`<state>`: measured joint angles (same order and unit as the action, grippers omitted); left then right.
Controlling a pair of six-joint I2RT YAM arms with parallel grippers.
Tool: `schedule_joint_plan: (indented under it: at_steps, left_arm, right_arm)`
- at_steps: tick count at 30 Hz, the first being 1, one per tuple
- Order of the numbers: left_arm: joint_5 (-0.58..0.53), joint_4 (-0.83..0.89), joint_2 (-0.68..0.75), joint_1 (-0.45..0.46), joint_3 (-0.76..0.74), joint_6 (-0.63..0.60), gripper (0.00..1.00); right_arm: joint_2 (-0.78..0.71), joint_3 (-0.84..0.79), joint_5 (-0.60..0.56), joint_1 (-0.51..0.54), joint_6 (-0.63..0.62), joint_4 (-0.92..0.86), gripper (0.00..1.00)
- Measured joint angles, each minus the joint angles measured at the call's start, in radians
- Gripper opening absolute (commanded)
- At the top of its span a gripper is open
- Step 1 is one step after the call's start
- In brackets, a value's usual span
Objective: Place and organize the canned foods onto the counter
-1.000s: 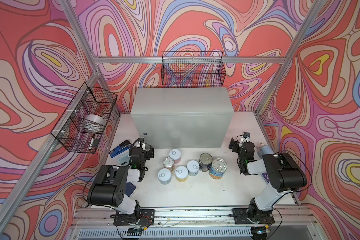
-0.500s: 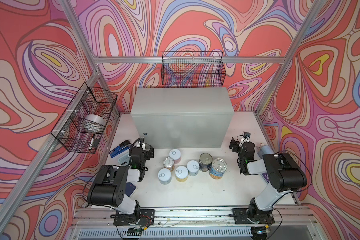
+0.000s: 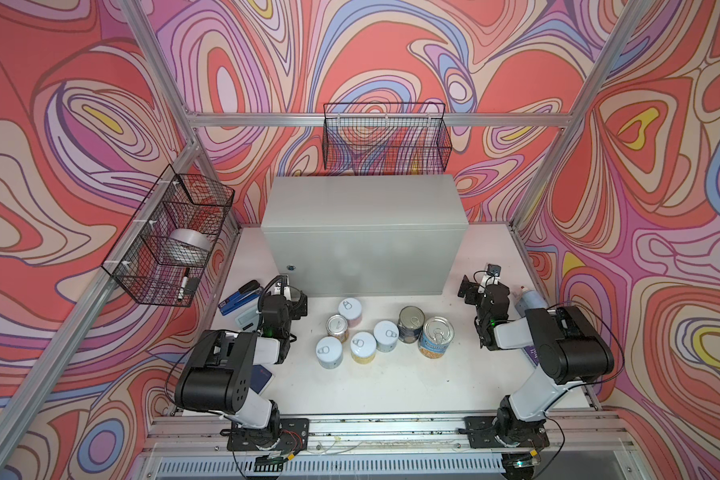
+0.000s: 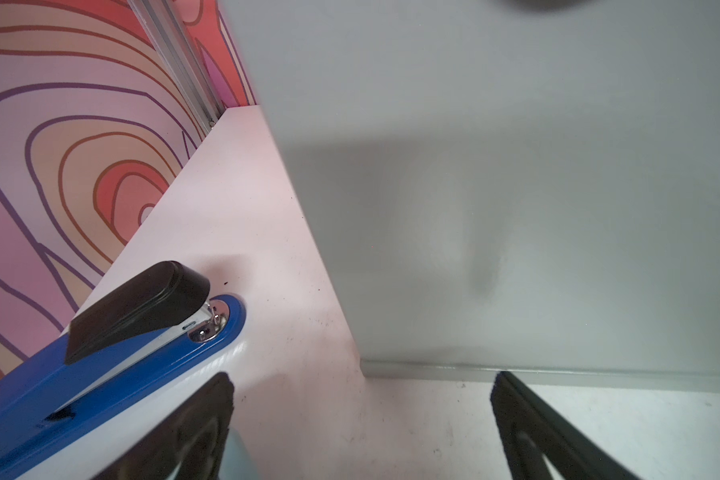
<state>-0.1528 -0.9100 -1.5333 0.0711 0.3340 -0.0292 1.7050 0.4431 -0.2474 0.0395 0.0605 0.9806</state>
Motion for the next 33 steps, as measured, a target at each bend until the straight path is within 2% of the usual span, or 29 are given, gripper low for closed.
schedule_joint_plan:
  at_steps: [7,13,20,26,29,33]
  left_arm:
    - [0.006,0.0,0.0,-0.008,0.014,0.004,1.0]
    - [-0.05,-0.034,0.0,0.01,-0.003,0.008,1.0]
    - [-0.108,-0.044,0.018,0.024,-0.018,0.008,1.0]
    - [-0.236,0.033,0.152,0.137,-0.014,-0.012,1.0]
    - [-0.3,0.069,0.203,0.186,-0.011,-0.019,1.0]
    - [-0.367,0.161,0.29,0.26,-0.003,-0.02,1.0]
  right_arm:
    - [-0.003,0.003,-0.023,0.008,-0.005,-0.015,0.98]
    - [-0.014,0.003,-0.03,0.008,-0.015,-0.018,0.99]
    - [-0.141,0.018,-0.078,0.021,-0.016,-0.103,0.99]
    - [-0.19,0.016,-0.123,0.057,-0.033,-0.137,0.98]
    - [-0.259,0.01,-0.128,0.074,-0.024,-0.152,0.98]
    - [-0.389,0.032,-0.127,0.082,0.028,-0.261,0.98]
